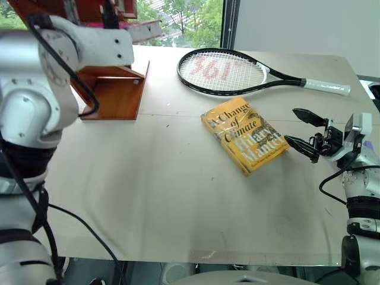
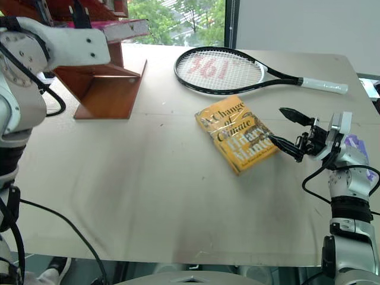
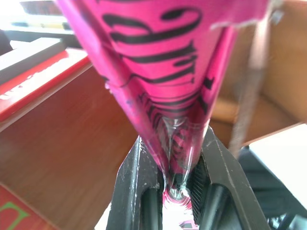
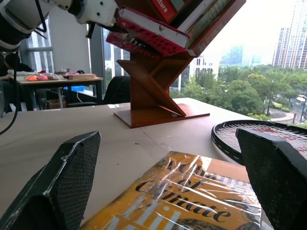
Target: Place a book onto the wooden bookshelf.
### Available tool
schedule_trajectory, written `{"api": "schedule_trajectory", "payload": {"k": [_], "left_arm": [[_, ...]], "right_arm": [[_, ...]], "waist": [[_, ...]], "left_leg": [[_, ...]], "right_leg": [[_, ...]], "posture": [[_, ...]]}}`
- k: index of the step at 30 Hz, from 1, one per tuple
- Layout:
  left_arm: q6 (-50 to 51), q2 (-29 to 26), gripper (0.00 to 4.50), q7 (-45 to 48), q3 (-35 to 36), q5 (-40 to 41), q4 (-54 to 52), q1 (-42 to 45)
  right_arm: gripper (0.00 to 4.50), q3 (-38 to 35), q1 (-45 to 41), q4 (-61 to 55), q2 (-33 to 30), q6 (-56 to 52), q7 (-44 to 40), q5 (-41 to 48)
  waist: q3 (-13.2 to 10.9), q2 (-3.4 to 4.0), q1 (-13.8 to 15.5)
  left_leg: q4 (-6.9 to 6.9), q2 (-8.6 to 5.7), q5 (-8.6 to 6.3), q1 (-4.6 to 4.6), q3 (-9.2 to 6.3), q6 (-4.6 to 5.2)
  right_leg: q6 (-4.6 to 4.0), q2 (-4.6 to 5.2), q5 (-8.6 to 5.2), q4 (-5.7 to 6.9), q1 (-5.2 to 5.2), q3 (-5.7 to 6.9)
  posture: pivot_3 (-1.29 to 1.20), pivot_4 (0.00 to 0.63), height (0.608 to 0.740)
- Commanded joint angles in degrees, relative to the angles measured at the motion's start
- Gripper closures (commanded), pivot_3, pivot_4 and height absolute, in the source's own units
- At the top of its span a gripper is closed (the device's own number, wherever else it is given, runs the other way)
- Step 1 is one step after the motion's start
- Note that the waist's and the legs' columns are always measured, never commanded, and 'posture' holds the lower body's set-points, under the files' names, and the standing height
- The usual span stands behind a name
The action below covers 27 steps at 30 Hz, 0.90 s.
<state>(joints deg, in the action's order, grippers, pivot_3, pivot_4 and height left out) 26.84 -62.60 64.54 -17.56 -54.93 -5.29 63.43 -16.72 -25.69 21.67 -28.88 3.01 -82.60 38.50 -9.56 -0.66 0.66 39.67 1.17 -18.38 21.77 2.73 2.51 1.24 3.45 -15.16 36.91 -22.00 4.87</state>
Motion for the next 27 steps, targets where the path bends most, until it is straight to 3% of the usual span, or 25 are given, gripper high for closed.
{"api": "schedule_trajectory", "payload": {"k": [1,18,27], "left_arm": [[-3.6,-0.7,4.35,1.9,0.3,-1.2,1.3,2.8],[-25.4,-1.8,4.35,6.1,-3.4,-4.4,18.6,16.7],[-18.7,-0.4,4.35,10.2,-1.5,-4.5,17.8,13.2]], "right_arm": [[0.00,-1.1,-0.5,-0.9,0.1,1.4,-0.2,0.5],[0.00,-1.3,-1.8,-3.0,-0.8,0.5,-0.2,1.2],[0.00,-1.5,-1.7,-4.1,-1.9,-0.9,0.2,1.6]], "waist": [[0.0,0.00,0.0],[0.0,-0.02,0.1],[0.0,-0.03,-0.6]], "left_leg": [[0.00,0.00,0.00,-0.01,0.00,0.00],[0.50,-0.01,-0.01,0.06,-0.10,0.02],[0.51,0.02,-0.01,0.05,0.01,0.02]], "right_leg": [[0.01,0.01,-0.01,0.00,0.00,0.01],[0.07,0.09,0.00,0.24,0.00,-0.13],[0.07,0.15,0.00,0.59,-0.09,-0.16]], "posture": [[0.00,0.150,0.740],[0.00,0.150,0.740],[0.00,0.150,0.740]]}}
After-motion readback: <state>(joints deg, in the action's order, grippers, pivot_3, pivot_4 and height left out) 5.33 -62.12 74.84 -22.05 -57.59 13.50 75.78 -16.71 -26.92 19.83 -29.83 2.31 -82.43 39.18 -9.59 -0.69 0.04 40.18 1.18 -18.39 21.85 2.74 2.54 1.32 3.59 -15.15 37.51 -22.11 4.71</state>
